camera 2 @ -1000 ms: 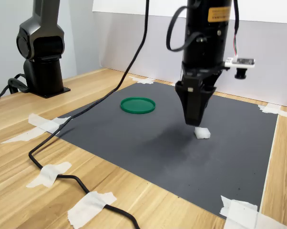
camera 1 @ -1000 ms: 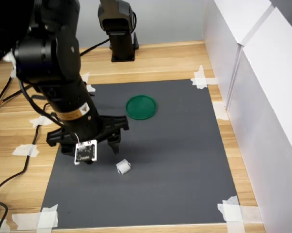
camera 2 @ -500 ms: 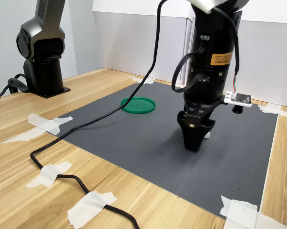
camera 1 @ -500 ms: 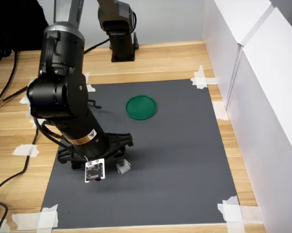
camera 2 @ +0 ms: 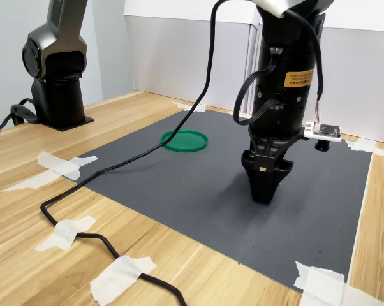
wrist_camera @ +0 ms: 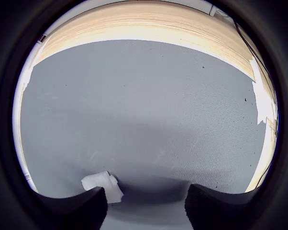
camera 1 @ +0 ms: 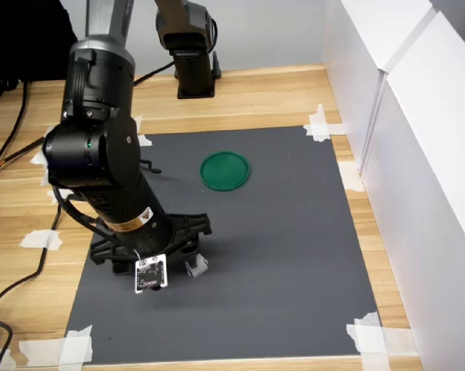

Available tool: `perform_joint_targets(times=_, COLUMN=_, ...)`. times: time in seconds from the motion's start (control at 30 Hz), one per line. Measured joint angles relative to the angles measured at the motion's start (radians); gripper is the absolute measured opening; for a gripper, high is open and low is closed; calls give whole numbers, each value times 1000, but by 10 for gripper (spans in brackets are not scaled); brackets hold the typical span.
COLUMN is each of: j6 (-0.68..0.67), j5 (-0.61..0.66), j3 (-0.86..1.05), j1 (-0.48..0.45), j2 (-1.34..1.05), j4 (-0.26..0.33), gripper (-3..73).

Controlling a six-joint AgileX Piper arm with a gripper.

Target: Grasp a white terminal and put it on the green lid.

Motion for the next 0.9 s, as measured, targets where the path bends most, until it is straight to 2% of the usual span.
perform_joint_targets(times=0.53, j6=21, j5=27, j3=0, j1=5, j2=-55, j4=-33, gripper=682)
perform_joint_targets(times=0.67, j6=46, j5=39, j3=0, j1=48, j2=-55, j4=-62, gripper=682)
perform_joint_targets(times=0.9, j6=107, j5=61, j3=0, j1=111, j2=-55, j4=-62, gripper=682)
